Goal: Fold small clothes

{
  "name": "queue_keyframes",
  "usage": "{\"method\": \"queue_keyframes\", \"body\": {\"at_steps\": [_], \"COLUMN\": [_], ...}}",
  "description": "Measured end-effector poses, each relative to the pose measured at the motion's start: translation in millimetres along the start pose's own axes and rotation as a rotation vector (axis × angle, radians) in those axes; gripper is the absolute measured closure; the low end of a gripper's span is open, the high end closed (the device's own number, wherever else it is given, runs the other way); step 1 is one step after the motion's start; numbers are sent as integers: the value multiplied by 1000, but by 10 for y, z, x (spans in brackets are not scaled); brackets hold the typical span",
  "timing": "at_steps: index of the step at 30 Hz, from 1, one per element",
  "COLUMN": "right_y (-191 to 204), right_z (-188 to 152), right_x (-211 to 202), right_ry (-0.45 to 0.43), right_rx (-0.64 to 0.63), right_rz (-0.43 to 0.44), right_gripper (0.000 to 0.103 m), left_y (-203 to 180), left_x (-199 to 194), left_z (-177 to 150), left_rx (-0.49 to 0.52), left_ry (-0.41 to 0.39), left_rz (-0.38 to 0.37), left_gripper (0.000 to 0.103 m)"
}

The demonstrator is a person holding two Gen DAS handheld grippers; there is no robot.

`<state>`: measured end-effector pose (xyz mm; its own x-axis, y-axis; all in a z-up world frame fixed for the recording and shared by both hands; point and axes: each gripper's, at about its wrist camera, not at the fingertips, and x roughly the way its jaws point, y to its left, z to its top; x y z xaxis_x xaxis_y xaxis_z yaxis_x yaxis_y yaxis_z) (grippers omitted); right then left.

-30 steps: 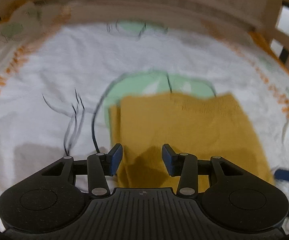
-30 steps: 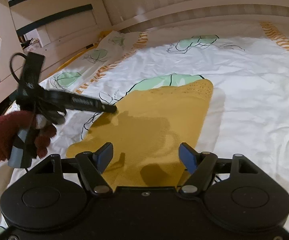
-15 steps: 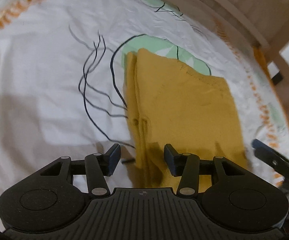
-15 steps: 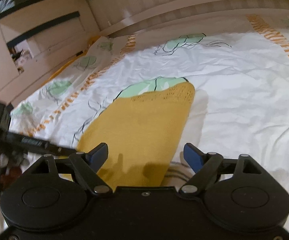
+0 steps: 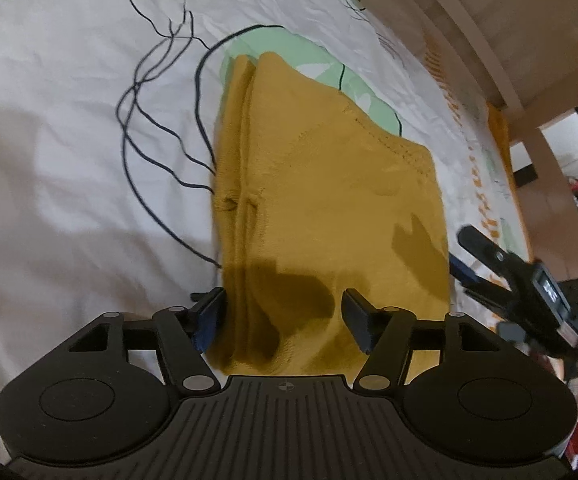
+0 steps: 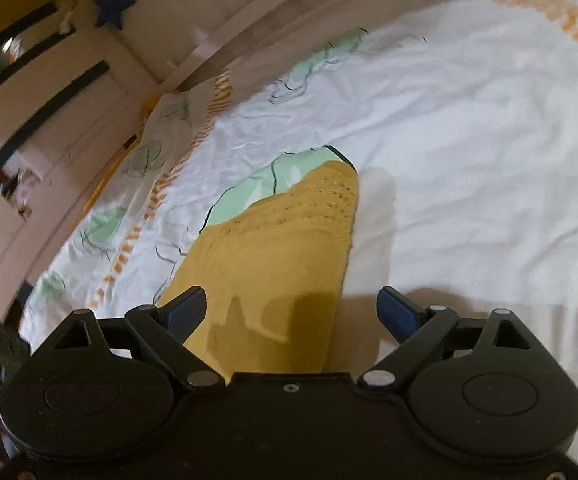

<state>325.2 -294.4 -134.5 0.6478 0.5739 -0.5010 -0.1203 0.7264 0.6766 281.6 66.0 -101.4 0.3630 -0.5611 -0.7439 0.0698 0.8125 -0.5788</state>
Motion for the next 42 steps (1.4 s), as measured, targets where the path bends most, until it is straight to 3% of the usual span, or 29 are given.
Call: {"method": "queue_keyframes", "body": {"at_steps": [4, 12, 17, 18, 19, 20, 21, 22, 23, 24, 25, 28, 33, 42], "right_y": [-147, -192, -212, -210, -206, -208, -209, -209, -208, -207, -199, -144, 29, 189], "right_z": [39, 176, 203, 205, 199, 195, 189, 194, 202, 205, 208, 182, 43, -548], "right_x": [141, 394, 499, 501, 499, 494, 483, 477, 474, 475, 464, 343, 59, -654], "right_ry": [7, 29, 29, 30, 31, 31, 29, 29, 36, 53, 59, 51, 78, 145], "right_rx": [97, 173, 207, 206, 202, 199, 197, 194, 191, 188, 183, 168, 133, 149], "right_rz": [50, 186, 222, 222, 222, 223, 223, 213, 195, 159, 120, 107, 79, 33], "right_gripper": [8, 3, 3, 3, 3, 3, 4, 15, 45, 63, 67, 68, 68, 68], "left_y": [-10, -66, 8, 30, 58, 97, 136, 168, 174, 146, 117, 77, -2, -151], "left_x": [69, 144, 151, 161, 177, 202, 242, 278, 282, 258, 225, 101, -105, -444], "left_z": [26, 73, -8, -24, -37, -48, -66, -94, -113, -133, -146, -173, -282, -988], "left_rx": [-16, -6, -52, -66, -83, -106, -136, -166, -163, -136, -115, -120, -81, -27], "left_ry": [-3, 19, 77, 88, 100, 117, 141, 158, 154, 145, 135, 127, 139, 218], "left_rz": [-38, -82, -219, -239, -256, -270, -283, -292, -291, -283, -281, -329, -343, -381], "left_gripper": [32, 27, 30, 32, 44, 68, 81, 85, 86, 86, 87, 87, 87, 87]}}
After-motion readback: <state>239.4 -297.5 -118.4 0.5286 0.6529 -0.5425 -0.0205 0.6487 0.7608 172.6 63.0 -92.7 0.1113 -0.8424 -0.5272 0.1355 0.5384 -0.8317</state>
